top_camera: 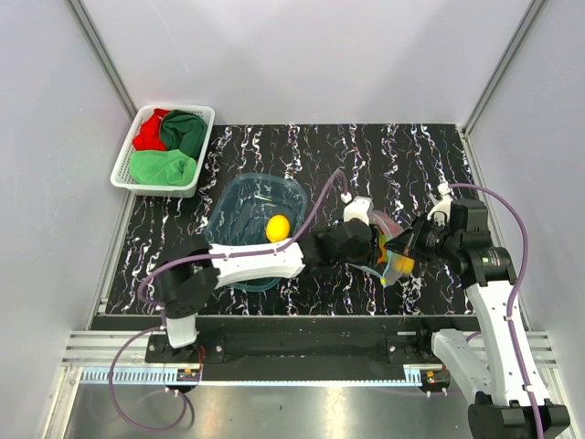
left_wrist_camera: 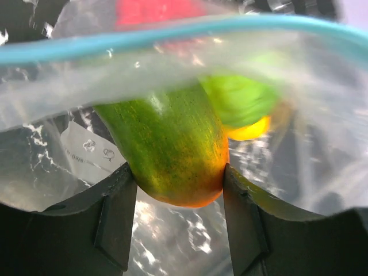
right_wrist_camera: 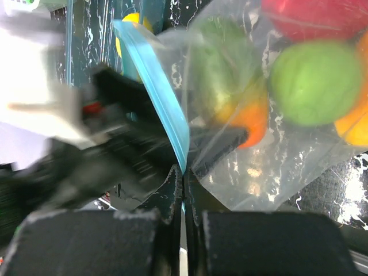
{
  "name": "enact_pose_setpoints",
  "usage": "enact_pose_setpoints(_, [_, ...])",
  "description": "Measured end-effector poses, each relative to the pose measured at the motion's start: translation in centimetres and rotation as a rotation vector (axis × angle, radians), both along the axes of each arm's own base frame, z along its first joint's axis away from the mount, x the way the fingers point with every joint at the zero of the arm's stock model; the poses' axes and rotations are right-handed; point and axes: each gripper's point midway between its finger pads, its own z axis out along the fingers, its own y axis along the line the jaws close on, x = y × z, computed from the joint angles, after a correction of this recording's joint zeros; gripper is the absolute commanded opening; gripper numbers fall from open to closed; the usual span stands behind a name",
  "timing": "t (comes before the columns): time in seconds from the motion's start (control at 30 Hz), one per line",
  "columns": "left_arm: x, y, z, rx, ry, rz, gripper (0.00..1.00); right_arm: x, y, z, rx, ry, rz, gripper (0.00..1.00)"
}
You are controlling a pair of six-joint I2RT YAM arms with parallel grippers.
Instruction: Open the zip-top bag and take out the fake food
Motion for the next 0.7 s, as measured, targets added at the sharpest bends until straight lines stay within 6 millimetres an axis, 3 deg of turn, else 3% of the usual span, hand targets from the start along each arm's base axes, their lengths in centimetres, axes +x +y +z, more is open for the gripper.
enact_pose_setpoints(0.1, [-0.6,-0.1,3.2,-0.064,-0.013,-0.033,0.0,0.0,0.0,0.0,0.0,0.0,0.0,0.0])
enact_pose_setpoints(0.23, [-1.4,-0.2,5.8,-0.121,-0.013,-0.075,0.0,-0.1,0.0,-0.1,0.0,0.002,0.0,0.0])
enact_pose_setpoints(0.5, [-4.1,1.3,7.7,-0.147,0.01,-0.191,0.0,-0.1,0.0,-0.1,0.0,0.0,0.0,0.0])
enact_pose_setpoints(0.7, [-6.9,4.0,9.7,-0.178,0.024,-0.292,0.0,-0.1,0.0,-0.2,-0.001,0.002,-0.001,0.0])
